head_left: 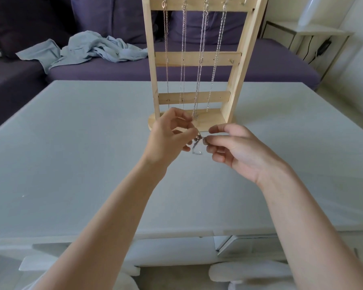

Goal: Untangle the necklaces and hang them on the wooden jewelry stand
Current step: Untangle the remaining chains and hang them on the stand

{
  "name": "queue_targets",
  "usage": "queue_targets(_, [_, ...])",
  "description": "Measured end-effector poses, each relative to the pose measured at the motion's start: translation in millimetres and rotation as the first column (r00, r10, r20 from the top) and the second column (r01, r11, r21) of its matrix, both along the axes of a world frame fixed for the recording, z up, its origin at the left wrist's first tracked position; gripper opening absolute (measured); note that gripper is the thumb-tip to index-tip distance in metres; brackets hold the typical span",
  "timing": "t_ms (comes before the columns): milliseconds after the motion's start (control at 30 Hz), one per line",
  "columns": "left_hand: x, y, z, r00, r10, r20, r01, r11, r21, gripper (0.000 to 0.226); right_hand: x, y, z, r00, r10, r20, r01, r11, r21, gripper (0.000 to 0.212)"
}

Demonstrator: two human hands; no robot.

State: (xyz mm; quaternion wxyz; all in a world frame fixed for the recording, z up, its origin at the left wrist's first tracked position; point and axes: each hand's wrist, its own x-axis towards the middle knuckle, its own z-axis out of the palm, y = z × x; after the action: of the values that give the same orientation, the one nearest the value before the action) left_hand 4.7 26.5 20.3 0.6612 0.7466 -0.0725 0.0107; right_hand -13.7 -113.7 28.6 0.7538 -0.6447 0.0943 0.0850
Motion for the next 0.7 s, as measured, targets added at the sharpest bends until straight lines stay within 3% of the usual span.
queue_targets(233, [-2.8, -7.2, -9.8, 0.986, -0.164, -0.005, 0.159, 0.942, 0.296, 0.016, 0.3, -6.3, -1.4, 0.998, -0.053, 0.026, 0.054, 0.998, -0.030, 0.018])
queue_targets(400, [-5.6, -5.5, -7.8, 0.993, -0.114, -0.021, 0.115, 0.948, 0.296, 0.009, 0.2, -5.8, -1.4, 0.999, -0.046, 0.023, 0.046, 0.999, 0.003, 0.019])
queue_targets(567, [-6.7, -2.6, -4.7, 0.989, -0.136, -0.065, 0.146, 0.970, 0.194, 0.007, -0.4, -5.7, 0.3, 0.999, -0.042, 0.024, 0.040, 0.996, 0.074, 0.018])
queue_targets(700, [-3.2, -2.8, -6.8, 0.995, -0.102, -0.022, 0.104, 0.952, 0.287, 0.010, 0.9, -5.1, -0.5, 0.997, -0.081, 0.008, 0.079, 0.989, 0.121, 0.018])
